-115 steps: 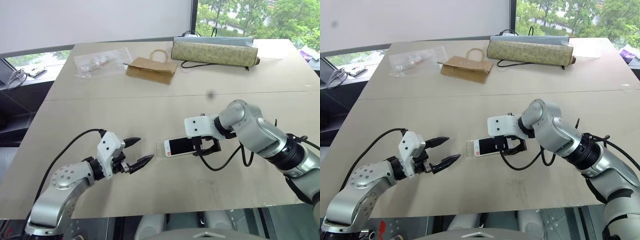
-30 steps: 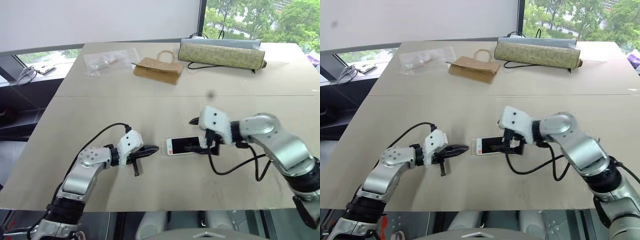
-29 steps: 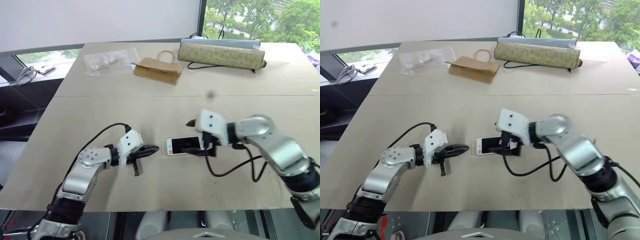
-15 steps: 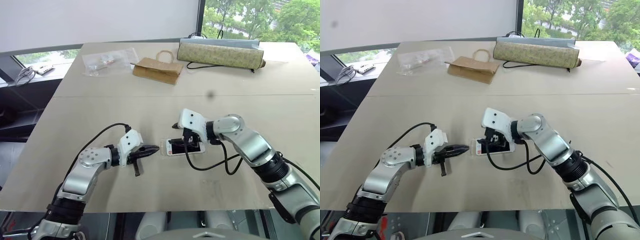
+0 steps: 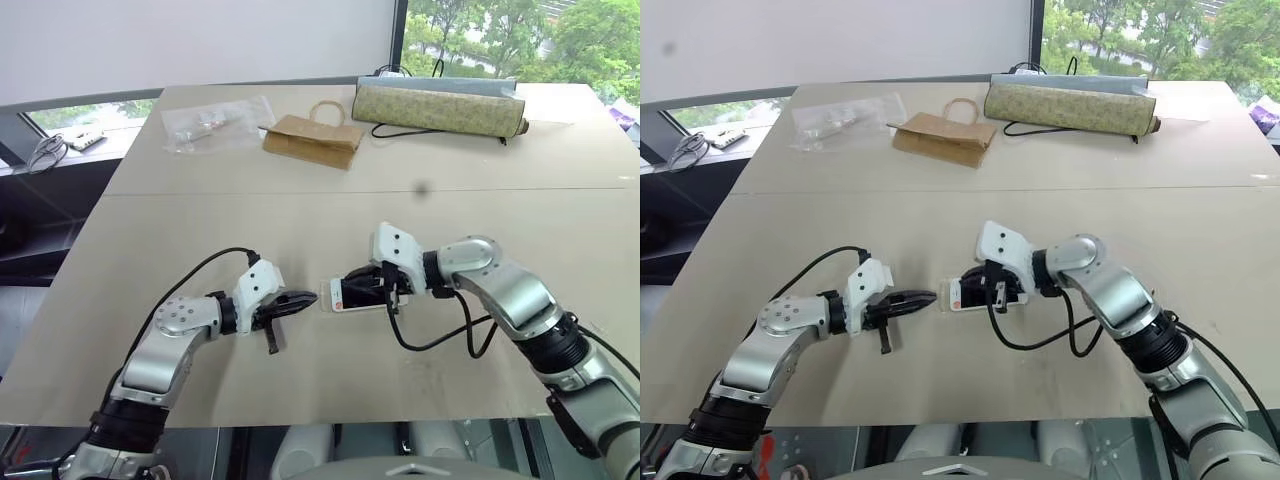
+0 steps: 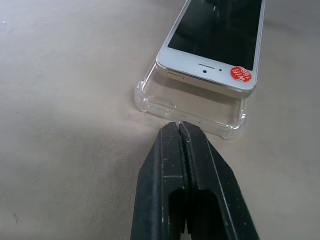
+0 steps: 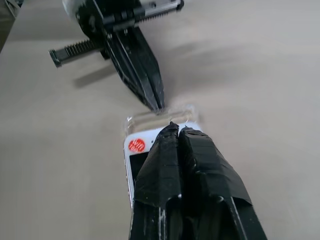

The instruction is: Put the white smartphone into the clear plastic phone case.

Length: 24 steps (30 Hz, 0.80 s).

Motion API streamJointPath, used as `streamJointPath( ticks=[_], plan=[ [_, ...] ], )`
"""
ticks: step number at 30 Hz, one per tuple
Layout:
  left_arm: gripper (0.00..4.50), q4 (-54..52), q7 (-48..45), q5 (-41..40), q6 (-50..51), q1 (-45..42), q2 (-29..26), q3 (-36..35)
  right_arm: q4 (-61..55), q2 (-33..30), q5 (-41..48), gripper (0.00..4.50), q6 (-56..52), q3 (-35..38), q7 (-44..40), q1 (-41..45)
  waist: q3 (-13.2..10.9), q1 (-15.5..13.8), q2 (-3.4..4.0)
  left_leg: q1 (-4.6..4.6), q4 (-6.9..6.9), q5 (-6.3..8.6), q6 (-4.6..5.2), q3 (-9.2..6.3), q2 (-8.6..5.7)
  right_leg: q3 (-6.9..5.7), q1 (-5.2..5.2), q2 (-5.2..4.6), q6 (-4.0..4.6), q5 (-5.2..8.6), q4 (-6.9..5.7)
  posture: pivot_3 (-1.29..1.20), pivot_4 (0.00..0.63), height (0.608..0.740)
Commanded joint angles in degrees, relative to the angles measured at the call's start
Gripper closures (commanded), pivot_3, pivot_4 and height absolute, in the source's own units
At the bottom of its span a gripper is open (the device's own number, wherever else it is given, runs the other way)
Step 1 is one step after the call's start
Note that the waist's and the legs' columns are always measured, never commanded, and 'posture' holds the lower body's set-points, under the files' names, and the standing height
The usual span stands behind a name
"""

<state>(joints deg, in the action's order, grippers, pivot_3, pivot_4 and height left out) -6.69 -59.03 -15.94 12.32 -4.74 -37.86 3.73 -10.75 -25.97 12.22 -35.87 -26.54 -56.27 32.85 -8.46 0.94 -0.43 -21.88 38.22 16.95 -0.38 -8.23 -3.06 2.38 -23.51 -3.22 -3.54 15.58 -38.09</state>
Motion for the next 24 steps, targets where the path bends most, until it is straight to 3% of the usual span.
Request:
streamJointPath(
  ticks=[1, 24],
  plan=[
    [4.5, -2.3, -0.2, -0.8, 0.6, 0.4, -0.1, 0.1, 0.2, -0.4, -1.3, 4.44, 3.4, -1.3, -1.7, 0.1, 0.0, 0.0, 0.0, 0.0, 0.0, 0.0, 0.0, 0.0, 0.0, 0.0, 0.0, 0.0, 0.0, 0.0, 0.0, 0.0, 0.15, 0.74],
    [4.5, -3.8, -0.6, -2.1, 2.6, 0.3, -0.4, 0.0, 8.4, -0.6, -14.9, 4.44, 7.5, -13.0, -3.8, 2.7, 0.4, 0.1, 0.07, 0.11, -0.01, 0.0, 0.0, 0.0, 0.01, 0.02, 0.0, 0.03, 0.0, 0.0, -0.03, 0.0, 0.15, 0.74]
  ],
)
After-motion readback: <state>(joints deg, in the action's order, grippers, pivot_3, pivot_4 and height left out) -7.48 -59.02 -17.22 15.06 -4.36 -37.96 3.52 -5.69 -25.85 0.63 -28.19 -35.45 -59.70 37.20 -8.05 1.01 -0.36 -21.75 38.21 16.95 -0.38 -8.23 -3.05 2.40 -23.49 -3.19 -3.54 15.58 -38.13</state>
